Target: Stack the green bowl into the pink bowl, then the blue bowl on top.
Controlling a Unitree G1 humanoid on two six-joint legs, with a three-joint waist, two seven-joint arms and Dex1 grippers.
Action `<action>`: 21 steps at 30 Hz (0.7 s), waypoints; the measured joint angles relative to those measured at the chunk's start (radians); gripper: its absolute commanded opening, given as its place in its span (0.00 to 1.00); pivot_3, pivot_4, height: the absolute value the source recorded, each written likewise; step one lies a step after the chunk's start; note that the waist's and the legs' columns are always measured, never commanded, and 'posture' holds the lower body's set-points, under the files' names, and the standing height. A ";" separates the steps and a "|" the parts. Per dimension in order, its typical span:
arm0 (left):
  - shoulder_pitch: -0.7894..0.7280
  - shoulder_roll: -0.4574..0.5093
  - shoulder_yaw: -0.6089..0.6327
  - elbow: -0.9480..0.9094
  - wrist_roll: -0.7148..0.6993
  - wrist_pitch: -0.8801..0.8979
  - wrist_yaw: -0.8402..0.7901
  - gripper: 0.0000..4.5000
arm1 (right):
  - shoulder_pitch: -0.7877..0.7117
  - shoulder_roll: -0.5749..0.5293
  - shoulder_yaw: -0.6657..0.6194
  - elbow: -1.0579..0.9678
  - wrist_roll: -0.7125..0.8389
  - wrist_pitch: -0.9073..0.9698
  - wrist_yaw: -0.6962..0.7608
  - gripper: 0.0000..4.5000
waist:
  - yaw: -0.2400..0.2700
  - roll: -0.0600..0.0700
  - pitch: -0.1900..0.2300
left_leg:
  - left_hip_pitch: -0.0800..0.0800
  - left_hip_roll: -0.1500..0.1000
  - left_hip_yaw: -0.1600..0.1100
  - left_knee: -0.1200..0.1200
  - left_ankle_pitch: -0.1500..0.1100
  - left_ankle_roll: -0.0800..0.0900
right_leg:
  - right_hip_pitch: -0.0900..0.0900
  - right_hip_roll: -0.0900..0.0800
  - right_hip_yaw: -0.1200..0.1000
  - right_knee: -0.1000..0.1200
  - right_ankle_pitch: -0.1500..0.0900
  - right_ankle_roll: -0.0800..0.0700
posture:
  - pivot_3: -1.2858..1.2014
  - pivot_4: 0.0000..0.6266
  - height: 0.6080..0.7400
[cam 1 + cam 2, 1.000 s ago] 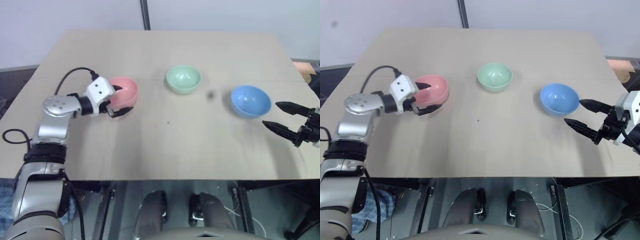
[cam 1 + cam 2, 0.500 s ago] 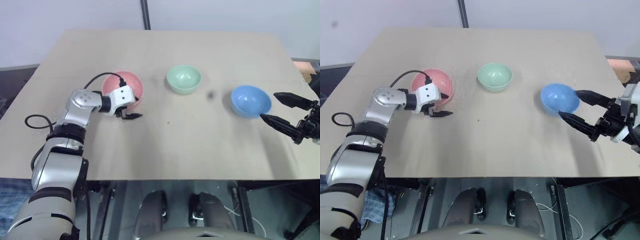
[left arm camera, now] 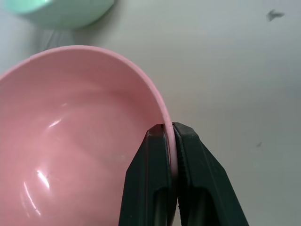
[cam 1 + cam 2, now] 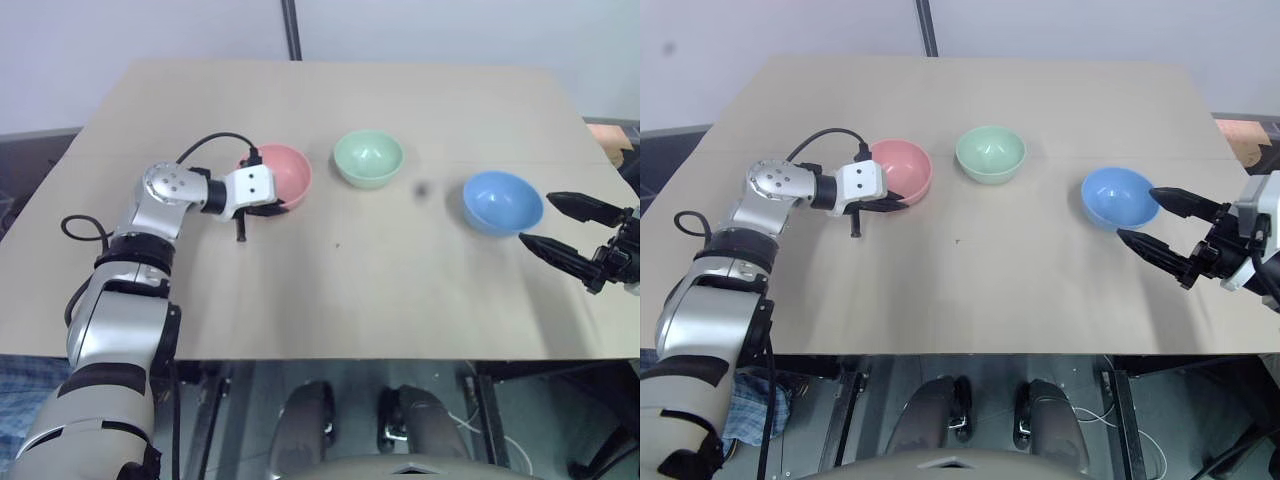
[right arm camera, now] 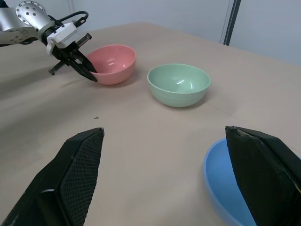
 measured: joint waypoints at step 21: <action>0.113 -0.063 -0.098 -0.512 -0.150 0.034 -0.331 0.01 | -0.032 -0.010 0.007 0.031 -0.018 -0.005 0.016 1.00 | -0.003 0.000 0.000 | 0.001 0.001 0.000 0.001 0.003 -0.004 | 0.000 0.002 0.001 0.001 0.000 0.000 | 0.52 0.24 1.00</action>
